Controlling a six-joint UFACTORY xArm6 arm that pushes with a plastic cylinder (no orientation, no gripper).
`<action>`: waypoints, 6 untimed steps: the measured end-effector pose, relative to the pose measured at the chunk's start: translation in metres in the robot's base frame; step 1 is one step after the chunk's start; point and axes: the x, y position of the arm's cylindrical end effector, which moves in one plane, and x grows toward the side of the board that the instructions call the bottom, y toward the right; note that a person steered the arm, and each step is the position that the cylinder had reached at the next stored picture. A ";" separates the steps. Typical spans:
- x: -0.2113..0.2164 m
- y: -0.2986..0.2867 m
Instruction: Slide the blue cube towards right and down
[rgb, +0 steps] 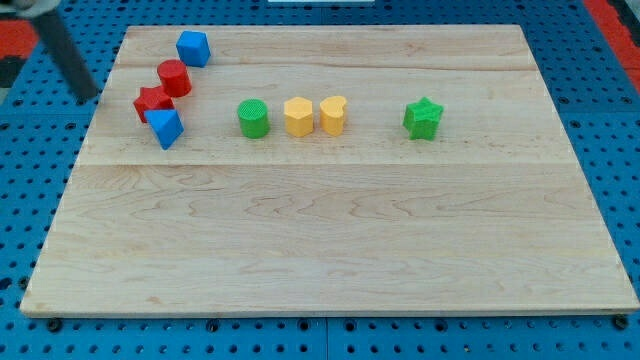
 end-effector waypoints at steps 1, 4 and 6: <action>-0.067 0.095; 0.003 0.213; -0.080 0.205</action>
